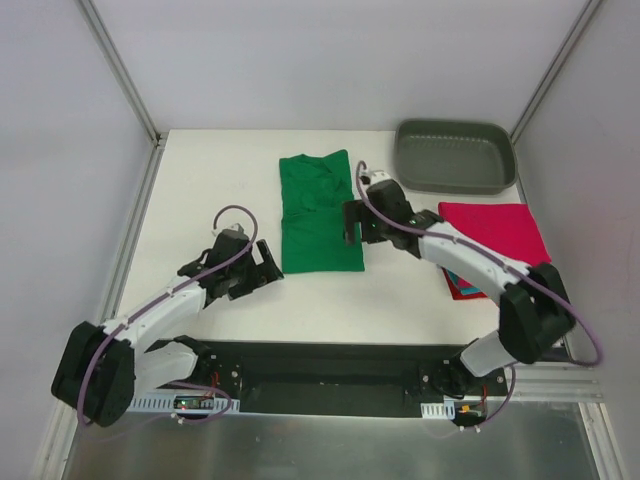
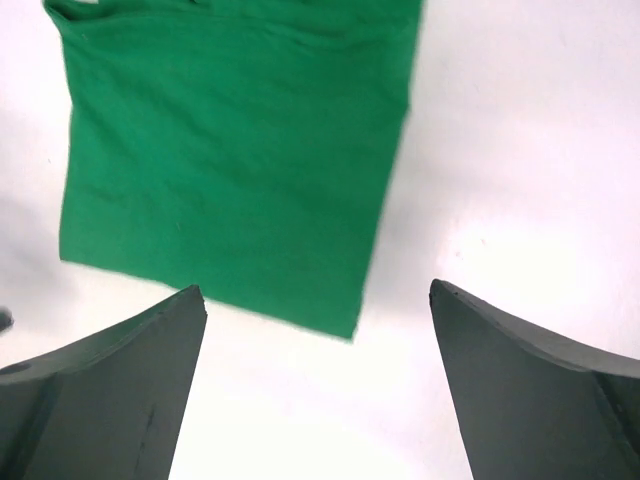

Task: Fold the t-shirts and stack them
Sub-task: Fold the folded rectangular tshirt in 1/3 of the way, then grab one side of the 2/3 rectangular tshirt with both arms

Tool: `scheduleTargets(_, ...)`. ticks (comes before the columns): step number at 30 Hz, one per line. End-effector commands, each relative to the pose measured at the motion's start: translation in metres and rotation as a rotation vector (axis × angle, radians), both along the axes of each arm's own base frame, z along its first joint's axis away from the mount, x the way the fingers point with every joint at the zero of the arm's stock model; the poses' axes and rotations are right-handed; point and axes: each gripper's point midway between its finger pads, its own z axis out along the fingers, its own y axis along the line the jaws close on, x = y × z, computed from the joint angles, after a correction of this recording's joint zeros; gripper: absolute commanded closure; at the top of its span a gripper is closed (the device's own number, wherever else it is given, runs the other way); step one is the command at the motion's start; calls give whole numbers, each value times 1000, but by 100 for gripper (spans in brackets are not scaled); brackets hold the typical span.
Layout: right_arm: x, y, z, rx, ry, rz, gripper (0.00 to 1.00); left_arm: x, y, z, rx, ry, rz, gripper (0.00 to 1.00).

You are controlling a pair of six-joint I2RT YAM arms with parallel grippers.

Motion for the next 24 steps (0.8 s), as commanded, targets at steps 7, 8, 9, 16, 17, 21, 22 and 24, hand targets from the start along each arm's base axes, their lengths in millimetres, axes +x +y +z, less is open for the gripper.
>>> scheduleTargets(7,-46,-45,-13,163,-7,-205,4,64,-36,12,-71,-37,-23,24)
scheduleTargets(8,-47,-45,-13,167,-8,-202,4,67,-38,12,-73,-30,-20,29)
scheduleTargets(9,-48,-45,-12,173,-8,-198,4,69,-39,10,-72,-20,-20,33)
scheduleTargets(16,-49,-49,-21,168,6,-213,4,64,-42,-21,-60,93,-13,57)
scheduleTargets(17,-49,-50,-23,167,10,-218,4,62,-42,-25,-56,107,-11,58)
scheduleTargets(21,-48,-46,-26,189,29,-223,4,61,-42,-32,-49,129,-15,61)
scheduleTargets(22,-48,-44,-26,196,33,-216,4,60,-42,-35,-44,140,-15,61)
scheduleTargets(24,-48,-42,-28,196,42,-211,4,59,-43,-38,-45,157,-23,66)
